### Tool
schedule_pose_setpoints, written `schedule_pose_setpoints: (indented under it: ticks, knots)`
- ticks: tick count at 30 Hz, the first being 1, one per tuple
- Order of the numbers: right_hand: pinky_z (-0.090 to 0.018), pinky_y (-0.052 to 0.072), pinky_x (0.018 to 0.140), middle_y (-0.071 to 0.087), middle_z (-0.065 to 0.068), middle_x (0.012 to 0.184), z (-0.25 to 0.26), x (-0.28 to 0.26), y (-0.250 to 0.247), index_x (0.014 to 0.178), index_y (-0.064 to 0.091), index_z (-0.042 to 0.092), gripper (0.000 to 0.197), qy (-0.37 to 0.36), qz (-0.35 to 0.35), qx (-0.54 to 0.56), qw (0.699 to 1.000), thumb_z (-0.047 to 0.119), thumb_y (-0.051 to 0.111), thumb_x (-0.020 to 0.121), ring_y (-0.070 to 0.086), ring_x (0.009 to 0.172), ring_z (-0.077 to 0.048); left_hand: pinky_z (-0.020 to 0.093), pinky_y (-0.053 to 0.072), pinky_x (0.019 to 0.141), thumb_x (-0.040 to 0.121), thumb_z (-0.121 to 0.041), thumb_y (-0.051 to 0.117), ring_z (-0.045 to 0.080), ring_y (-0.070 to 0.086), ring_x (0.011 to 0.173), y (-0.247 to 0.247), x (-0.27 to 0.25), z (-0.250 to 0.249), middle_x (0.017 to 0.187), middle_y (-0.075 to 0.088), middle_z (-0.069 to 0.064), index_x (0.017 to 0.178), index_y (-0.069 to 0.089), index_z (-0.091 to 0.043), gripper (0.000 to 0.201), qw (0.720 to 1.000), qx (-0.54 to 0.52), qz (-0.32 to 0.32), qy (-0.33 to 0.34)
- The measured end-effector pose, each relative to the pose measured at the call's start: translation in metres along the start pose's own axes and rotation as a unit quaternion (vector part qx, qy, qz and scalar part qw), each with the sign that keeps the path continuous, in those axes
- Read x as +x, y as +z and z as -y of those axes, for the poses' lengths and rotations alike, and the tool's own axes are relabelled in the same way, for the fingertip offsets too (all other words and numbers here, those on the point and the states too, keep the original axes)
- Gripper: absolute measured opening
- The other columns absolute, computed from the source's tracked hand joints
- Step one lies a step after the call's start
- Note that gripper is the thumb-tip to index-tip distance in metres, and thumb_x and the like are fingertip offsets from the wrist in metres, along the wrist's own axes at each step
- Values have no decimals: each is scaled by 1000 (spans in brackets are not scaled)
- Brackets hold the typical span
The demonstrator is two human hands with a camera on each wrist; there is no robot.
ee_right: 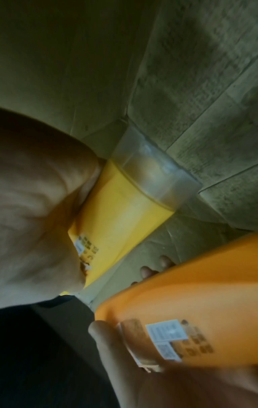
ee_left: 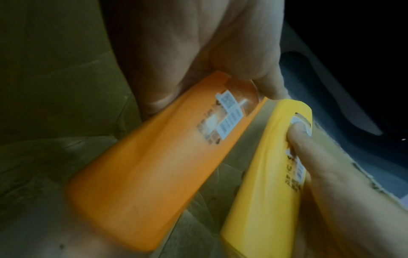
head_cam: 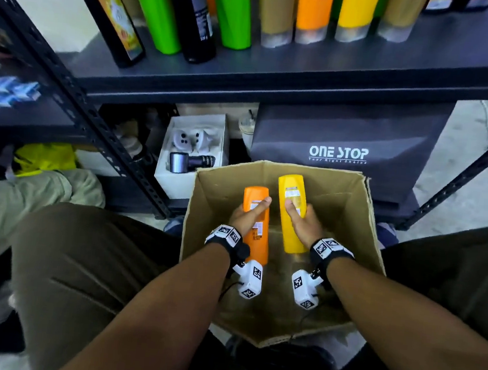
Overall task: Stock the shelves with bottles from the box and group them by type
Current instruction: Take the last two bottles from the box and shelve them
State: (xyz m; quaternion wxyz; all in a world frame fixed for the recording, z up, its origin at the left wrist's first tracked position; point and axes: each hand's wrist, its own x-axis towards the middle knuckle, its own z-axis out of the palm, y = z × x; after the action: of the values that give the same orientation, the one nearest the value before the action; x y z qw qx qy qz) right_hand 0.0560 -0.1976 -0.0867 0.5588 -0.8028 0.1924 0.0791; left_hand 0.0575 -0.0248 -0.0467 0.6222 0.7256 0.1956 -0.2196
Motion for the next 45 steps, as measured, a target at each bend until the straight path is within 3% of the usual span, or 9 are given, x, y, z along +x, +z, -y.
schedule_pose_setpoints:
  ticks: [5,9,16,20,24,30,34,39,45]
  knots:
    - [-29,40,78,66,12,90,20,-5,-9,100,58,24,45,-52,-49,3,997,68,57,89,61,81,-13,53,54,99,81,-62,73,32,74,96,-6,-4,-21,96,78,10,103,71,-22,46,999,-24,-6,44]
    - [-29,42,71,67,11,86,36,-9,-19,93,55,25,46,-94,-60,2,994,70,56,88,62,78,-7,56,54,99,81,-57,76,37,72,102,-9,-9,-39,100,77,15,103,71,-20,43,996,-57,0,71]
    - [-21,46,68,69,19,87,71,-18,-37,96,53,42,46,-169,-93,50,980,84,49,79,65,80,3,53,56,96,68,-66,82,27,75,97,-8,-22,-77,100,78,8,107,70,-26,57,987,-86,26,131]
    - [-25,48,70,70,16,92,95,-28,-46,107,53,39,53,-207,-102,69,971,84,46,80,66,83,-1,54,55,96,67,-68,81,26,74,98,-4,-32,-102,102,78,5,112,69,-27,62,980,-90,29,175]
    - [-14,44,65,69,18,87,120,-42,-55,104,55,35,54,-259,-158,100,948,82,45,82,64,78,9,54,55,96,66,-67,83,27,74,100,-2,-47,-124,104,77,8,108,70,-26,59,972,-100,40,207]
    - [-13,46,66,67,29,94,161,-61,-82,108,55,38,50,-313,-190,123,922,81,46,84,66,82,7,51,58,92,73,-60,81,30,74,100,10,-73,-168,107,76,13,108,69,-24,52,957,-134,76,245]
    - [-3,44,62,67,30,92,191,-69,-101,107,54,41,48,-350,-220,136,900,82,46,85,66,81,8,47,61,86,78,-57,80,28,74,94,21,-91,-201,106,76,15,105,69,-23,45,942,-145,88,288]
    - [-1,43,65,67,32,93,231,-72,-125,111,54,41,48,-376,-232,160,883,80,48,84,65,86,10,47,58,91,81,-56,78,26,73,106,28,-110,-243,115,75,8,124,67,-21,56,919,-135,108,354]
    - [2,41,73,65,31,105,264,-65,-163,122,51,42,51,-408,-221,174,869,77,48,86,60,95,17,43,59,86,75,-62,79,25,73,103,35,-127,-291,110,76,7,124,66,-23,64,902,-130,100,400]
